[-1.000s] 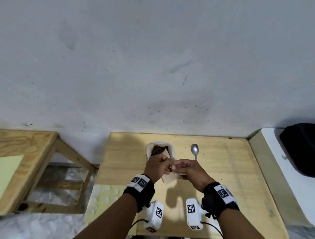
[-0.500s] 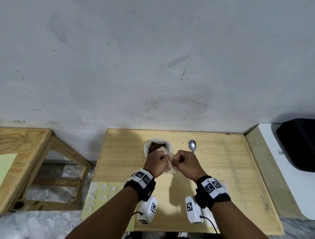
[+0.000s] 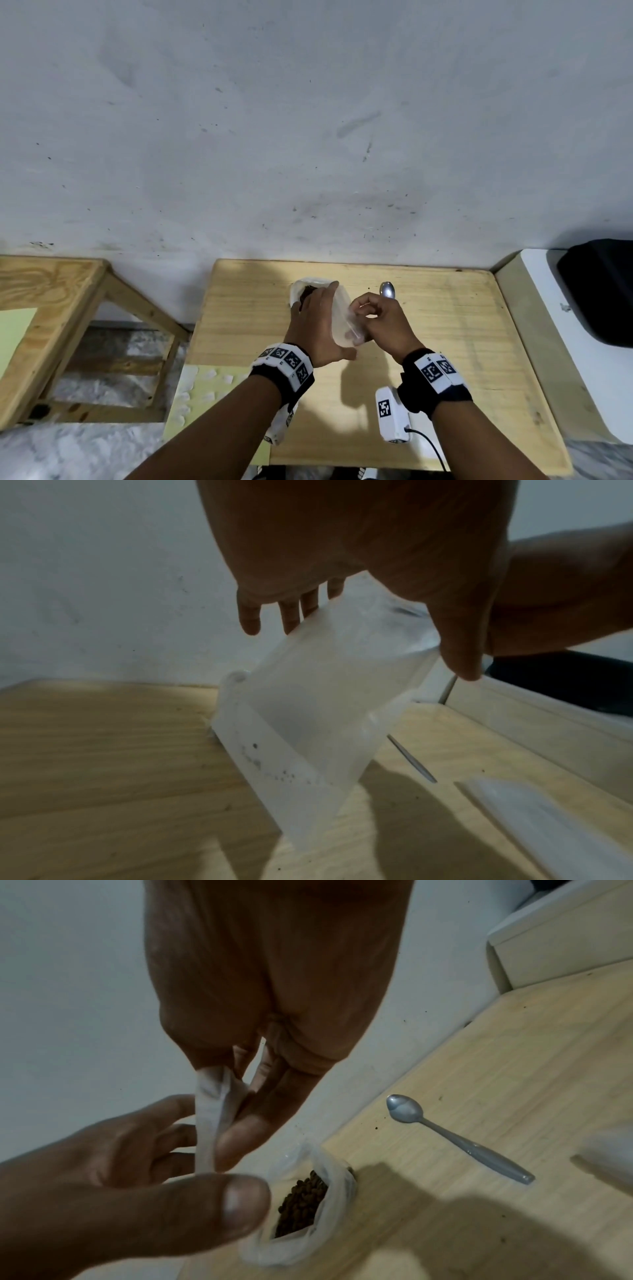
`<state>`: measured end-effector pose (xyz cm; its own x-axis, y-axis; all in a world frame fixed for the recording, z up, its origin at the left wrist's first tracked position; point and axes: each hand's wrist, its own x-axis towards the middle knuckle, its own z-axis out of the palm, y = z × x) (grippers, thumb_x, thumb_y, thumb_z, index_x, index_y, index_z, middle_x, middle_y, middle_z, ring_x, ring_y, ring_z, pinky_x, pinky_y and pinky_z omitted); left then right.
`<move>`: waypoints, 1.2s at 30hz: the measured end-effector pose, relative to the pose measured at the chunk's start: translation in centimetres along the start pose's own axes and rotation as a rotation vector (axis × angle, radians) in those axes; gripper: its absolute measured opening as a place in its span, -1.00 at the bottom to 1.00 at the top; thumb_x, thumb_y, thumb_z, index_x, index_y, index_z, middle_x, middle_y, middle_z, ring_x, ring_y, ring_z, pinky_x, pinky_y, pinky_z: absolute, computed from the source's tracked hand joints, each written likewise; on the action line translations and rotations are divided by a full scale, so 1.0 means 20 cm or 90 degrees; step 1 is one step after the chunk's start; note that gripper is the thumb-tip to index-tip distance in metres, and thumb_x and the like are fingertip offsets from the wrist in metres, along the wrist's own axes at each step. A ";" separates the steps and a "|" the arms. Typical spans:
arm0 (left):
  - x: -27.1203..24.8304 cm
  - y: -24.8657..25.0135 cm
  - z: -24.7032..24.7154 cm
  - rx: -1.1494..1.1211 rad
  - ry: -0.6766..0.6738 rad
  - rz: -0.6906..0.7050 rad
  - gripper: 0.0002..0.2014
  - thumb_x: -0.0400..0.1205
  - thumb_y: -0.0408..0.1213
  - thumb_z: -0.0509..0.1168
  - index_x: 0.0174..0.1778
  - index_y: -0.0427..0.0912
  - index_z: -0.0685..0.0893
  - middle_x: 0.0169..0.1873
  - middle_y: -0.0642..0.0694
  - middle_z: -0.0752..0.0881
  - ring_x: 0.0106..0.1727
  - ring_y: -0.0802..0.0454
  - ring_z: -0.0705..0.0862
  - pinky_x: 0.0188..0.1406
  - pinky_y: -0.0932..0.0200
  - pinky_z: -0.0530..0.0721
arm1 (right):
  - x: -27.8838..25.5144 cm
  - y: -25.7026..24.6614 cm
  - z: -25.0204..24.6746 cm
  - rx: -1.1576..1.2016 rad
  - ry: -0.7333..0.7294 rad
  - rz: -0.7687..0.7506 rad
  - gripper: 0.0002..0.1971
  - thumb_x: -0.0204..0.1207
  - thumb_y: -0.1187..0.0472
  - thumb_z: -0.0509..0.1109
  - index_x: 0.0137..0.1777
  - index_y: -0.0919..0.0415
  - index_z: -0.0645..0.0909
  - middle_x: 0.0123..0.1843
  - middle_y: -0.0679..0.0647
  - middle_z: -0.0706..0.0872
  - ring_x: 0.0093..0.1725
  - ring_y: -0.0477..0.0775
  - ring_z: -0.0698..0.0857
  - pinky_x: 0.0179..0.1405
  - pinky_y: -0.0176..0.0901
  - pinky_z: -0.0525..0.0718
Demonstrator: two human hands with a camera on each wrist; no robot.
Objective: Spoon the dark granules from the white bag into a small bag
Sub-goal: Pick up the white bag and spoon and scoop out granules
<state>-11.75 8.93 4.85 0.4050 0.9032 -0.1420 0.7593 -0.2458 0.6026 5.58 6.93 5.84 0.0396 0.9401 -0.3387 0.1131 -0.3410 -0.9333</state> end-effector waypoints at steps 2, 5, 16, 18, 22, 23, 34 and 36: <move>0.00 0.00 0.00 -0.001 0.000 0.026 0.26 0.09 0.16 0.62 0.67 -0.09 0.12 0.51 0.01 0.40 0.53 -0.01 0.36 0.42 -0.01 0.46 | -0.01 0.00 0.00 0.000 -0.037 0.009 -0.84 0.52 0.49 0.46 -0.11 0.23 0.74 -0.18 0.23 0.74 -0.30 0.38 0.83 -0.42 0.03 0.78; -0.01 -0.01 0.00 0.001 -0.006 0.082 0.18 0.09 0.04 0.58 0.64 -0.09 0.18 0.46 -0.03 0.42 0.49 -0.04 0.39 0.40 -0.05 0.52 | -0.01 0.01 -0.01 -0.077 -0.091 0.002 -0.79 0.45 0.43 0.51 -0.13 0.07 0.78 -0.13 0.03 0.71 -0.37 0.20 0.74 -0.50 -0.09 0.70; -0.03 -0.05 0.08 -0.005 -0.027 0.108 0.08 0.24 0.10 0.56 0.66 -0.10 0.24 0.47 -0.04 0.38 0.48 -0.04 0.39 0.41 0.12 0.41 | -0.02 0.09 0.02 -0.169 -0.025 -0.038 -0.66 0.34 0.39 0.64 -0.31 -0.14 0.73 -0.26 -0.07 0.65 -0.35 0.02 0.65 -0.54 -0.08 0.64; -0.03 -0.06 0.07 -0.017 -0.044 0.099 0.03 0.24 0.06 0.57 0.63 -0.06 0.28 0.42 0.01 0.39 0.40 -0.03 0.48 0.27 0.10 0.57 | -0.02 0.10 0.02 -0.137 -0.030 0.015 -0.67 0.36 0.35 0.65 -0.36 -0.15 0.73 -0.24 -0.08 0.67 -0.45 0.07 0.65 -0.55 -0.14 0.61; -0.01 -0.10 0.08 -0.050 -0.066 0.030 -0.03 0.27 0.03 0.56 0.61 -0.01 0.33 0.35 0.10 0.44 0.28 0.02 0.58 0.11 0.15 0.62 | 0.00 0.13 -0.04 -0.079 -0.028 0.083 -0.87 0.46 0.33 0.60 -0.08 0.08 0.82 -0.10 0.13 0.82 -0.43 0.07 0.75 -0.46 -0.13 0.62; -0.01 -0.11 0.08 -0.057 -0.065 0.011 -0.05 0.27 0.04 0.56 0.60 0.00 0.35 0.33 0.10 0.46 0.26 0.02 0.59 0.11 0.16 0.61 | 0.01 0.13 -0.06 -0.053 -0.012 0.099 -0.90 0.47 0.31 0.59 -0.06 0.14 0.82 -0.12 0.16 0.83 -0.42 0.09 0.76 -0.46 -0.14 0.60; 0.08 -0.18 0.14 -0.085 -0.040 -0.124 -0.15 0.33 0.07 0.57 0.54 -0.05 0.46 0.27 -0.04 0.57 0.21 -0.09 0.63 0.14 0.08 0.59 | 0.20 0.39 -0.24 -0.330 0.254 0.293 -0.84 0.45 0.15 0.55 -0.04 0.20 0.76 -0.24 0.10 0.73 -0.20 0.20 0.75 -0.25 -0.19 0.59; 0.09 -0.18 0.15 -0.086 -0.028 -0.124 -0.19 0.35 0.03 0.58 0.52 -0.05 0.48 0.25 -0.03 0.58 0.20 -0.07 0.62 0.05 0.17 0.52 | 0.22 0.41 -0.23 -0.367 0.265 0.307 -0.87 0.45 0.13 0.56 -0.14 0.19 0.75 -0.32 0.04 0.65 -0.23 0.16 0.68 -0.25 -0.20 0.54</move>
<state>-12.26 10.39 0.12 0.2817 0.9119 -0.2986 0.7512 -0.0160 0.6599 11.23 8.30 -2.68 0.5615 0.6547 -0.5060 0.4720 -0.7557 -0.4540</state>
